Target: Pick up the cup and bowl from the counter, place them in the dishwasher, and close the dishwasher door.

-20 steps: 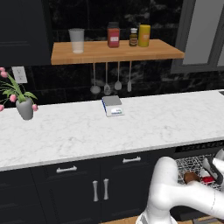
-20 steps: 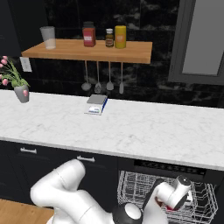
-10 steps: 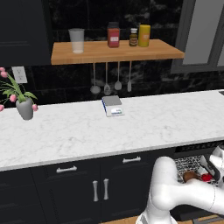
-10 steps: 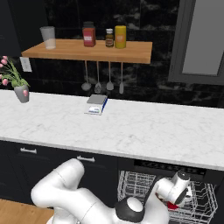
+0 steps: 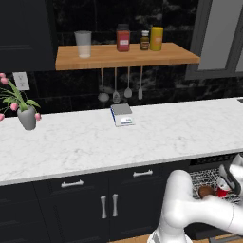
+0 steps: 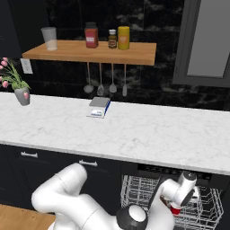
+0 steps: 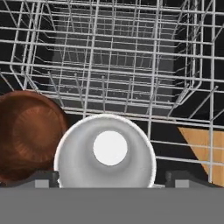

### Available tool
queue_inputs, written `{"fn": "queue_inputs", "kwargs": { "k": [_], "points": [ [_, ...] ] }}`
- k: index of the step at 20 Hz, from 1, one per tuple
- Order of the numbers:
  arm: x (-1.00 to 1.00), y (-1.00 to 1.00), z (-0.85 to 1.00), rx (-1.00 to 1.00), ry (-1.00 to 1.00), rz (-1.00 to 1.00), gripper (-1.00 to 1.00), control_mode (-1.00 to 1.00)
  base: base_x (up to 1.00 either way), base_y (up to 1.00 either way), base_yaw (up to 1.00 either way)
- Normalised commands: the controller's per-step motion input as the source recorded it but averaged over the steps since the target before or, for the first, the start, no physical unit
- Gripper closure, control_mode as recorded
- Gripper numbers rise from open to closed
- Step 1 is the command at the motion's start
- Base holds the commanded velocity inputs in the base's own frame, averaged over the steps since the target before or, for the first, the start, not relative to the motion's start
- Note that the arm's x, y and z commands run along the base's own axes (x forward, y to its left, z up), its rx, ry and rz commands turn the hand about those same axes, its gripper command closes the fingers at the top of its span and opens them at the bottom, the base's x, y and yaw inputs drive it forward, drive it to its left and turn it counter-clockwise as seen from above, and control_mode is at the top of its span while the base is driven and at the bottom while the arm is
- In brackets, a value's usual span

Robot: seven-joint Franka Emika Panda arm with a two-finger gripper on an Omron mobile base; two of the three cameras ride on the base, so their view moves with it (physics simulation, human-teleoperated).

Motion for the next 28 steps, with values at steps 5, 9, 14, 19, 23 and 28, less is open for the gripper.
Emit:
{"fn": "queue_inputs", "kwargs": {
  "k": [5,9,14,19,23,28],
  "points": [
    [0.00,0.00,0.68,0.00,-0.16,0.00,-1.00,-1.00,0.00,0.00,0.00],
    [-0.38,0.00,0.68,0.00,-0.17,0.00,-1.00,-1.00,0.00,0.00,0.00],
    [-0.67,0.14,0.87,0.00,-0.15,0.00,-1.00,-1.00,0.00,0.00,0.00],
    [-0.49,0.30,0.59,-0.02,-0.10,0.00,-1.00,-1.00,0.00,0.00,0.00],
    [-0.02,0.08,0.14,-0.06,-0.02,0.00,-1.00,-1.00,0.00,0.00,0.00],
    [-0.05,0.06,0.12,0.00,-0.01,0.00,-1.00,-1.00,0.00,0.00,0.00]
  ]
}}
